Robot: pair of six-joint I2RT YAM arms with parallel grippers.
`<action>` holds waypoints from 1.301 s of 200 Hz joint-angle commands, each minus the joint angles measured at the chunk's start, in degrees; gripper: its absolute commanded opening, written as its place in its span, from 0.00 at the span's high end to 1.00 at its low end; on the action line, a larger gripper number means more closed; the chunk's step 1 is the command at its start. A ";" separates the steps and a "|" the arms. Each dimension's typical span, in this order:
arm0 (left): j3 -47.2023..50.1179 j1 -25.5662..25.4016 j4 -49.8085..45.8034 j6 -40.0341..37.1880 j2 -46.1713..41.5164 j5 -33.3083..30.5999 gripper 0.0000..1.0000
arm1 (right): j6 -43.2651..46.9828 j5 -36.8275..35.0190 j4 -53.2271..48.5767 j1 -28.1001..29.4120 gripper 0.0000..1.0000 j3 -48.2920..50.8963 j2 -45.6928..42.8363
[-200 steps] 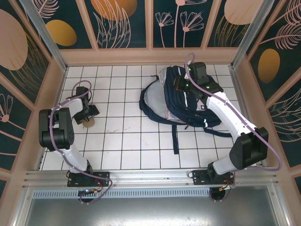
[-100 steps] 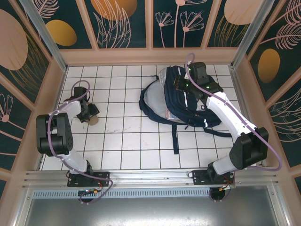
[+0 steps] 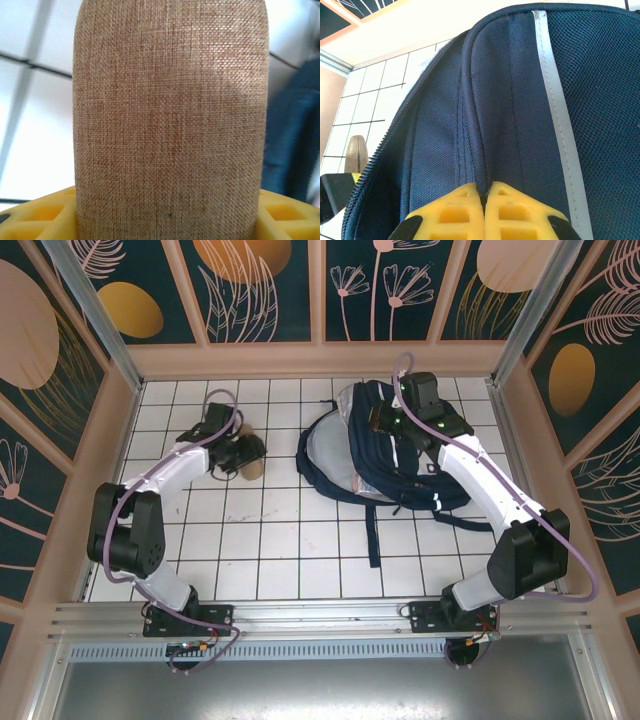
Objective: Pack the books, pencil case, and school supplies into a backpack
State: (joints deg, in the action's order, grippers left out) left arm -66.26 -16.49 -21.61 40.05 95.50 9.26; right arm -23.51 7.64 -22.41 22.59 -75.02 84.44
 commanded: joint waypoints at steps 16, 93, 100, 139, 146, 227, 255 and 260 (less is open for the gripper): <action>-9.63 -9.81 2.95 4.34 6.88 2.45 0.39 | -1.27 0.53 1.85 0.29 1.00 -0.53 -0.60; -27.33 -21.01 1.37 5.37 22.99 2.23 0.40 | -1.41 0.45 1.49 0.31 1.00 -0.22 -1.12; -27.87 -21.19 1.22 5.59 24.00 2.05 0.40 | -1.37 0.45 1.41 0.29 1.00 -0.22 -1.18; -28.82 -21.30 -0.02 5.31 27.14 -0.19 0.36 | -1.19 0.27 1.06 0.31 1.00 -0.26 -1.32; -29.16 -21.27 -0.67 5.07 27.66 -0.28 0.33 | -1.10 0.35 1.04 0.27 1.00 -0.29 -1.17; -30.52 -21.20 -5.72 3.71 22.05 -3.50 0.01 | -1.45 1.24 1.75 0.41 1.00 0.29 0.26; -29.52 -20.96 -9.64 2.98 18.26 -7.39 0.01 | -1.71 1.65 2.11 0.65 1.00 1.46 0.56; -29.38 -20.81 -10.88 2.95 17.43 -8.60 0.01 | -1.78 1.74 2.24 0.66 0.98 1.77 0.59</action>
State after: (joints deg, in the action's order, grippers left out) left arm -95.26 -37.93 -26.13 44.29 118.32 6.02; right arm -24.38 7.88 -22.24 22.61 -74.72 84.60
